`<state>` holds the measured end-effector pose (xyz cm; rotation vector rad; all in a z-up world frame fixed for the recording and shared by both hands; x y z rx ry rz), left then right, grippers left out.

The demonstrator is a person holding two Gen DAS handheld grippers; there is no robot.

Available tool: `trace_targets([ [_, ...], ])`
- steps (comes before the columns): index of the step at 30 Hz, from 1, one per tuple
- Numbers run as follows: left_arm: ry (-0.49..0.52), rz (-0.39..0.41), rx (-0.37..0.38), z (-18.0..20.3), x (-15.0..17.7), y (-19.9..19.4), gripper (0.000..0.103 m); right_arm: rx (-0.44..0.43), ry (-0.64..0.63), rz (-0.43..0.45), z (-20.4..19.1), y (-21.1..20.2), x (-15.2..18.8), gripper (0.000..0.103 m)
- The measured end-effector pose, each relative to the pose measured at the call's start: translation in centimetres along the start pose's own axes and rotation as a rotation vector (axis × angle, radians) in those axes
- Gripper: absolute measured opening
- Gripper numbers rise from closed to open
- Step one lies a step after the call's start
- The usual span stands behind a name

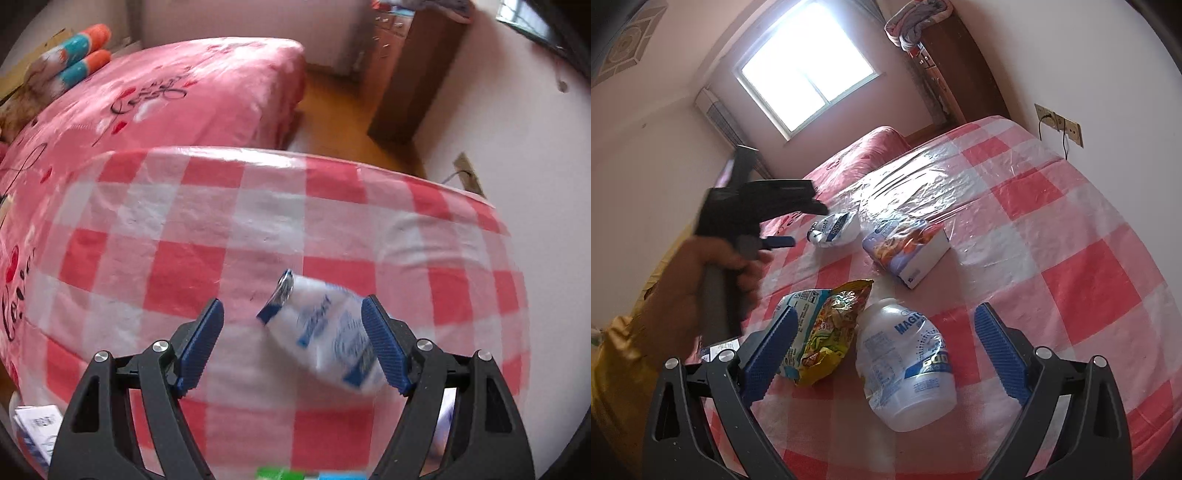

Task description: Collect trash

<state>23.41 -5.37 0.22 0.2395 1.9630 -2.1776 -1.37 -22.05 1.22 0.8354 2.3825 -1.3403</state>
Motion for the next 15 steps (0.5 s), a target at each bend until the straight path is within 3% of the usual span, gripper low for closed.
trace_targets([
  [4, 0.002, -0.002, -0.035, 1.1, -0.6, 1.3, 0.077, -0.003, -0.001, -0.006, 0.4, 0.4, -0.4, 0.095],
  [5, 0.015, -0.013, -0.046, 1.4, -0.6, 1.5, 0.073, -0.002, 0.000, -0.010, 0.5, 0.4, -0.4, 0.095],
  [8, 0.103, -0.017, -0.110, 2.7, 0.0, 2.1, 0.070, 0.003, 0.004, -0.023, 0.7, 0.7, -0.4, 0.095],
  [15, 0.184, -0.024, -0.064, 2.7, 2.9, 1.1, 0.065, 0.039, -0.042, -0.086, 0.2, 1.9, -0.1, 0.095],
])
Point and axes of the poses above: each gripper's, at about its wrist camera, not at the fingertips, and y roughly the way its jaws point, z to its right, x to its underside, the point moved 4 cm from there along y, roughly the way its jaws point, and after that the axes turned 13 degrees about -z, right-handed, at the moved point
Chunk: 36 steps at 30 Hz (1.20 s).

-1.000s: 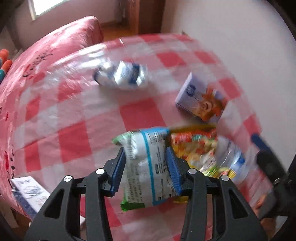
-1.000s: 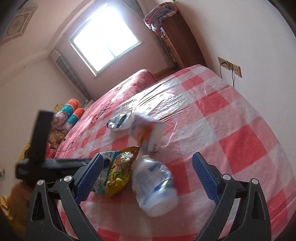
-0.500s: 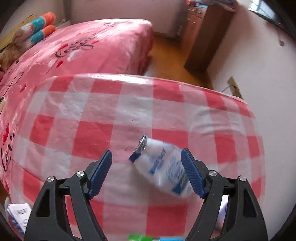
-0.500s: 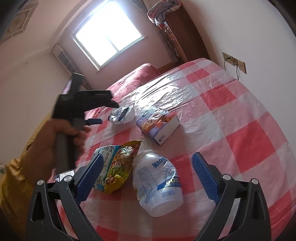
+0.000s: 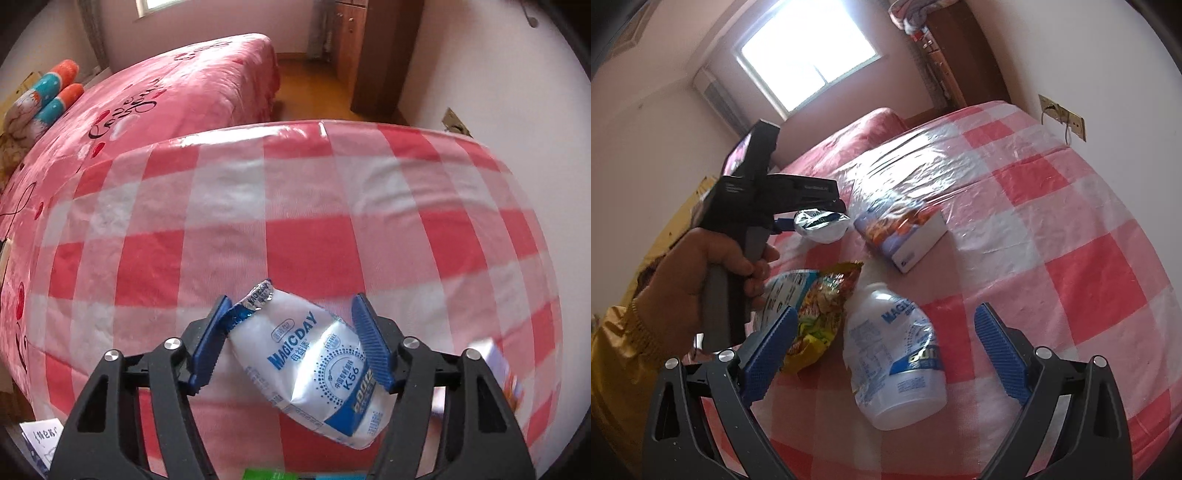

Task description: Collect trash

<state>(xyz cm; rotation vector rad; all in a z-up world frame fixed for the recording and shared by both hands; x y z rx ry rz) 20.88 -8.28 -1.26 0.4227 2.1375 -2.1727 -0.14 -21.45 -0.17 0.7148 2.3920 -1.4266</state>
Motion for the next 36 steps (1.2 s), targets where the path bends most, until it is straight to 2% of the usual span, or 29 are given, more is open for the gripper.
trace_targets([
  [5, 0.025, 0.002, 0.043, -0.2, 2.9, -0.7, 0.060, 0.038, -0.060, -0.039, -1.0, 1.0, 0.3, 0.095],
  [6, 0.025, 0.010, 0.057, -0.4, 3.4, -0.9, 0.056, 0.047, -0.070, -0.045, -1.1, 1.1, 0.4, 0.095],
  [7, 0.024, 0.022, 0.071, -0.5, 3.8, -1.3, 0.047, 0.053, -0.077, -0.051, -1.2, 1.3, 0.4, 0.095],
  [8, 0.019, 0.022, 0.091, -0.5, 4.1, -1.5, 0.043, 0.053, -0.087, -0.054, -1.4, 1.4, 0.5, 0.095],
  [9, 0.004, 0.021, 0.134, -0.8, 4.7, -1.9, 0.043, 0.053, -0.094, -0.054, -1.5, 1.5, 0.5, 0.095],
  [14, 0.016, 0.024, 0.209, -0.8, 7.2, -2.9, 0.041, 0.033, -0.121, -0.082, -2.0, 1.8, 0.8, 0.095],
  [20, 0.045, 0.021, 0.238, -0.8, 10.7, -3.9, 0.040, -0.053, -0.190, -0.140, -3.3, 2.2, 1.5, 0.095],
  [30, 0.024, 0.007, 0.284, -4.0, 17.2, -5.2, 0.040, -0.161, -0.330, -0.232, -6.1, 2.5, 3.6, 0.095],
  [32, 0.017, 0.017, 0.295, -4.6, 17.8, -5.5, 0.040, -0.160, -0.344, -0.225, -6.3, 2.2, 3.8, 0.095],
  [36, 0.008, 0.094, 0.323, -6.3, 19.5, -7.4, 0.040, -0.112, -0.352, -0.213, -6.5, 1.8, 4.2, 0.095],
])
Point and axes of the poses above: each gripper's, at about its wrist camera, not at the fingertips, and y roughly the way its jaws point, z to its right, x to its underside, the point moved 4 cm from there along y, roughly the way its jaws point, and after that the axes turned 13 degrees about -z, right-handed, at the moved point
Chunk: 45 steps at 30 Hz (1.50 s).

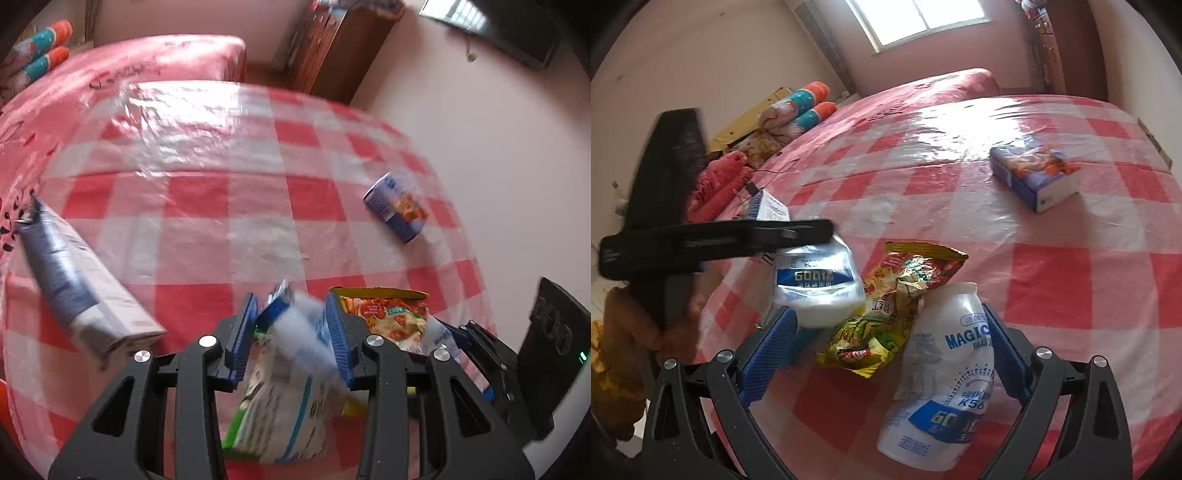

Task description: Collect trash

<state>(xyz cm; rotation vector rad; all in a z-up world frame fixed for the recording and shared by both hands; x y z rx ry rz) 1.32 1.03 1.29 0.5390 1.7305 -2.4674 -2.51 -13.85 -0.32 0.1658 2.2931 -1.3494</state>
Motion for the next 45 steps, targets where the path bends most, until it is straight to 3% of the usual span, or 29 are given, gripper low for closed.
trace_targets([
  [4, 0.009, 0.051, -0.023, -1.0, 2.1, -2.1, 0.060, 0.028, 0.032, 0.040, -0.2, -0.9, 0.8, 0.095],
  [8, 0.053, 0.070, -0.006, -0.9, 4.5, -3.0, 0.067, 0.020, 0.084, 0.110, 0.2, -2.6, 0.9, 0.095],
  [15, 0.156, 0.022, -0.070, 0.7, 6.9, 0.3, 0.067, 0.052, 0.084, 0.166, -1.8, -3.8, 2.2, 0.095],
  [17, 0.159, 0.024, -0.089, 0.7, 6.8, 1.0, 0.067, 0.066, 0.072, 0.156, -2.7, -3.5, 2.7, 0.081],
  [21, 0.164, 0.042, -0.107, 0.8, 6.6, 1.7, 0.058, 0.096, 0.075, 0.114, -3.4, -2.2, 3.3, 0.071],
  [26, 0.142, 0.064, -0.093, 0.6, 6.9, 1.5, 0.048, 0.118, 0.099, 0.102, -3.2, -1.0, 3.1, 0.054],
  [42, 0.030, 0.103, 0.032, -3.4, 11.9, -2.7, 0.045, 0.263, 0.084, 0.106, -3.8, 1.5, 1.4, 0.054],
  [45, 0.013, 0.110, 0.041, -4.4, 13.0, -3.6, 0.045, 0.288, 0.089, 0.100, -3.7, 1.6, 1.3, 0.040],
])
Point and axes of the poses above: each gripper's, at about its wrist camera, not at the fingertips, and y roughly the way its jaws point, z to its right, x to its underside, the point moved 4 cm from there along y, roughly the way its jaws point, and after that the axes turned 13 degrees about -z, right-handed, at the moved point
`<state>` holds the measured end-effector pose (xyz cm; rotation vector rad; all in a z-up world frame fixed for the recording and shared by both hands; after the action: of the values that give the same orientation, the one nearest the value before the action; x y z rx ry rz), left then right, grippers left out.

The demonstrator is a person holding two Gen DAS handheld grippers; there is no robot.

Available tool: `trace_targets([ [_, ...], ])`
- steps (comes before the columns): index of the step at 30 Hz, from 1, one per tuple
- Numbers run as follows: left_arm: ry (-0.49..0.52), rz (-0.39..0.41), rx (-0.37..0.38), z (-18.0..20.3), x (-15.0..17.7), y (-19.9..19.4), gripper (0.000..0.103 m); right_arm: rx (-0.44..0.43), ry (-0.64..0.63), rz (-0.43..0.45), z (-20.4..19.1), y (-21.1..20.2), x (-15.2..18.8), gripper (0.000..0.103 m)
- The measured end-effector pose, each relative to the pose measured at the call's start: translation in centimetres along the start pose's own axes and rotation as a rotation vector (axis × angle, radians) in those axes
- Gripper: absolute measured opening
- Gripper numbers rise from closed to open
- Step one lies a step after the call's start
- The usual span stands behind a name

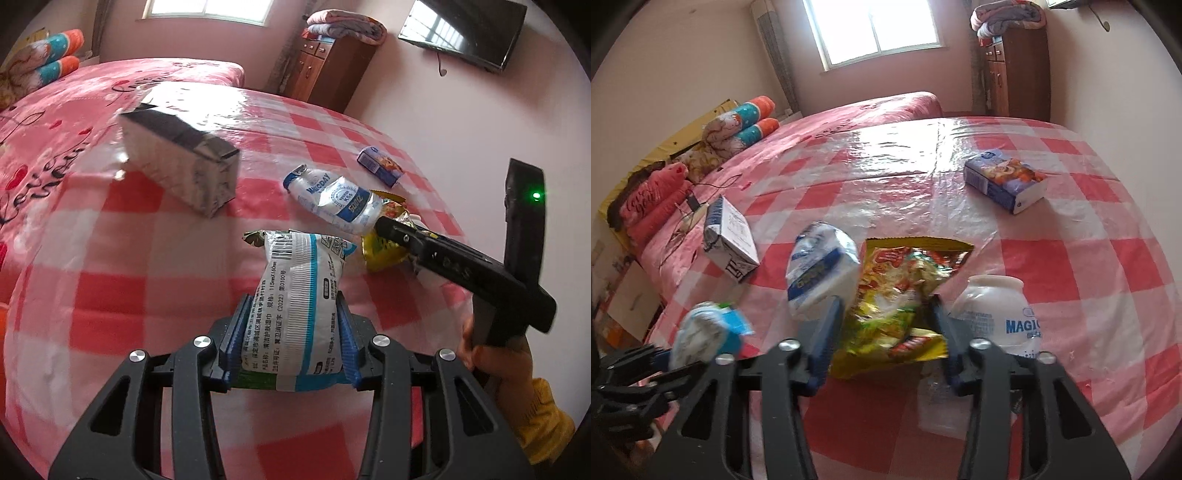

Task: Collect trash
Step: 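Grasp the yellow snack bag with the right tool while the left holds the packet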

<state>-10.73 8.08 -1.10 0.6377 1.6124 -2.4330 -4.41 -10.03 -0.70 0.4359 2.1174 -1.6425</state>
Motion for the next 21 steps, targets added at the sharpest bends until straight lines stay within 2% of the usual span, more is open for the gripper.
trace_targets([
  [8, -0.034, 0.012, 0.014, -2.2, 2.0, -2.0, 0.045, 0.071, -0.034, 0.022, -0.6, -0.9, 0.9, 0.032],
  [11, -0.045, 0.019, 0.019, -2.9, 2.5, -2.5, 0.045, 0.092, -0.040, 0.037, -0.9, -1.7, 1.2, 0.024],
  [21, -0.076, 0.040, 0.045, -4.4, 3.8, -3.7, 0.045, 0.139, -0.069, 0.083, -2.0, -4.6, 1.7, 0.021],
])
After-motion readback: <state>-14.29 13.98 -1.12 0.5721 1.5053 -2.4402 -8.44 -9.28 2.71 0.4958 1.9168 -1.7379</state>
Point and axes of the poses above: each gripper's, at about its wrist camera, not at the fingertips, and y roughly the way its jaws point, z to its right, x to its underside, the point moved 4 cm from there along y, roughly the way its jaws point, and after that the axes turned 13 degrees about -z, right-handed, at the moved point
